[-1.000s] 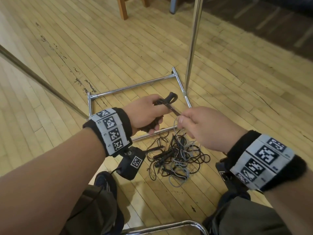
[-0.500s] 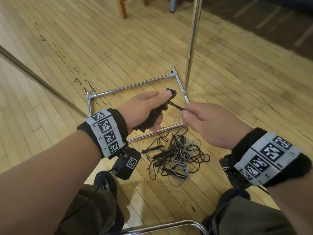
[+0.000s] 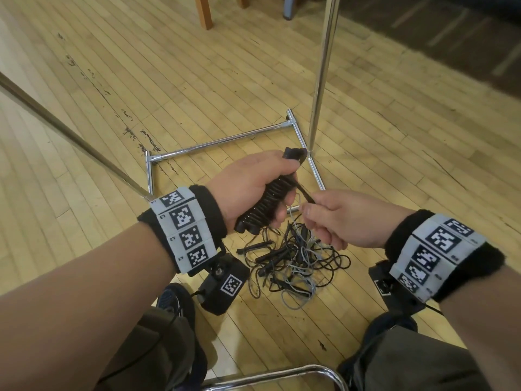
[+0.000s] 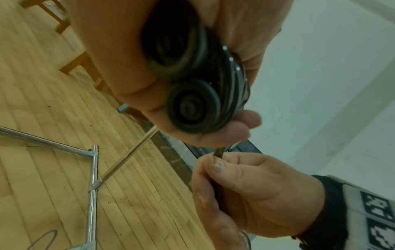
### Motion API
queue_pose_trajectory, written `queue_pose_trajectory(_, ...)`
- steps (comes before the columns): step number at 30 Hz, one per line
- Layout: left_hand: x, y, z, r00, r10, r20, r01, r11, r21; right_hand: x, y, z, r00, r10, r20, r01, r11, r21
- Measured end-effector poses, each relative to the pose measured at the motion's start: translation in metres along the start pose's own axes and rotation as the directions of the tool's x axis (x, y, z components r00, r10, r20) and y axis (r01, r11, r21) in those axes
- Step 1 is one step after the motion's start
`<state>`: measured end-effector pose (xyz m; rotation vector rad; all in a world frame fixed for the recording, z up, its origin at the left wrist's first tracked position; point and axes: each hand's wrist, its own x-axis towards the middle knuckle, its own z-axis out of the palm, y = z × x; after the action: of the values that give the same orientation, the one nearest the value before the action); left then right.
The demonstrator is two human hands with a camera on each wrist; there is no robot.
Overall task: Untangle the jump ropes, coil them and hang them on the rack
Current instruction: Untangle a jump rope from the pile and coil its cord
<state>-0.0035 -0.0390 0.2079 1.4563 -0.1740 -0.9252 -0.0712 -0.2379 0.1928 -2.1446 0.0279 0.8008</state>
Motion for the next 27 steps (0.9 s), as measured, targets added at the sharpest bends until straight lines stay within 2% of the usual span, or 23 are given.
queue_pose_trajectory(5,0.001,0.001,-0.001,0.998,0.058,-0.007,-0.057,0.996,0.071,0.006,0.001,0.0,1.0,-0.013,0.018,0.012,0.999,0.038)
queue_pose_trajectory(6,0.0,0.001,-0.002,0.999,0.048,0.021,-0.049,0.994,0.095,0.006,0.002,-0.001,1.0,-0.004,0.014,0.004,0.999,0.047)
queue_pose_trajectory(8,-0.001,0.002,0.0,0.984,-0.029,0.174,0.004,0.99,0.144,0.006,0.003,-0.002,0.999,0.029,0.024,-0.03,0.999,0.012)
queue_pose_trajectory(10,-0.004,-0.001,0.007,0.926,-0.128,0.355,0.027,0.961,0.276,0.005,0.004,-0.002,0.995,0.052,0.08,-0.041,0.989,-0.139)
queue_pose_trajectory(11,-0.005,-0.004,0.012,0.903,-0.187,0.386,0.031,0.926,0.377,0.005,0.004,-0.002,0.992,0.056,0.11,-0.029,0.973,-0.227)
queue_pose_trajectory(14,-0.008,-0.019,0.025,0.904,-0.335,0.266,0.081,0.745,0.663,0.008,0.001,0.001,0.988,0.051,0.147,0.011,0.918,-0.397)
queue_pose_trajectory(17,-0.009,-0.03,0.033,0.92,-0.346,0.184,0.073,0.614,0.786,0.013,-0.006,0.003,0.998,0.02,0.059,0.012,0.869,-0.494)
queue_pose_trajectory(21,-0.008,-0.037,0.033,0.925,-0.367,0.099,0.123,0.537,0.835,0.018,-0.016,0.0,0.997,-0.058,-0.057,0.02,0.856,-0.517)
queue_pose_trajectory(24,-0.008,-0.041,0.032,0.917,-0.393,0.066,0.147,0.487,0.861,0.016,-0.03,0.002,0.993,-0.084,-0.078,0.029,0.844,-0.535)
queue_pose_trajectory(27,-0.004,-0.044,0.032,0.932,-0.361,0.021,0.175,0.501,0.848,0.007,-0.044,0.003,0.989,-0.099,-0.105,0.021,0.822,-0.57)
